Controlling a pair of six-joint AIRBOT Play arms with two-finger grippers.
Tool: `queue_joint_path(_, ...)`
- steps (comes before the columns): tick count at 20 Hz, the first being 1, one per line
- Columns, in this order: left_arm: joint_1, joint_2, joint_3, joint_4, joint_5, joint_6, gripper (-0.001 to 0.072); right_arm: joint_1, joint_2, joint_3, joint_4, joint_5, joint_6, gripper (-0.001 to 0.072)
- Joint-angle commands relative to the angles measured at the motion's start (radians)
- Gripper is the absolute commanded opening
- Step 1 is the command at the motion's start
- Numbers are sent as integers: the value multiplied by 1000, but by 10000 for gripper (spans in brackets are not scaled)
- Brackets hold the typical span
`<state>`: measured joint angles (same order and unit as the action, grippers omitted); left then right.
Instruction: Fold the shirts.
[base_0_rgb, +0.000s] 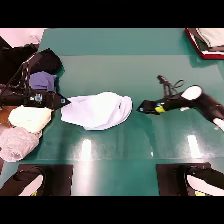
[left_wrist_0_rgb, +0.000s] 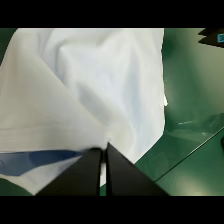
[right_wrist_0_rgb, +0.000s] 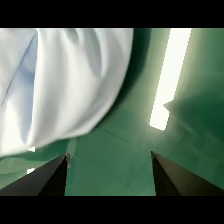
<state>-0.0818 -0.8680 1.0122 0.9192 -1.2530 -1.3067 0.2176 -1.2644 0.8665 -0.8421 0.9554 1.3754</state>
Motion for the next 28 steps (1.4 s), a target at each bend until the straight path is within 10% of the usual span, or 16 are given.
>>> queue_joint_path(1, 0, 0, 3, 3, -24, -3, 23, 97, -145, 72, 38, -99, 2, 574)
queue_joint_path(3, 0, 0, 3, 3, -24, -4, 23, 136, -221, 145, 36, -92, 2, 499)
queue_joint_path(5, 0, 0, 3, 3, -29, -4, 23, 163, -274, 198, 27, -92, 1, 247)
queue_joint_path(6, 0, 0, 4, 3, -28, -4, 23, 169, -285, 221, 22, -82, -28, 10)
queue_joint_path(14, 143, 1, 416, 9, -102, -29, 23, -35, 135, 531, -437, 339, -35, 15)
queue_joint_path(20, 140, 0, 521, -127, -291, -39, 23, -222, 384, 775, -432, 516, 9, 15)
queue_joint_path(28, 140, 0, 163, -52, -300, -22, 23, -224, 227, 702, -280, 632, 51, 16)
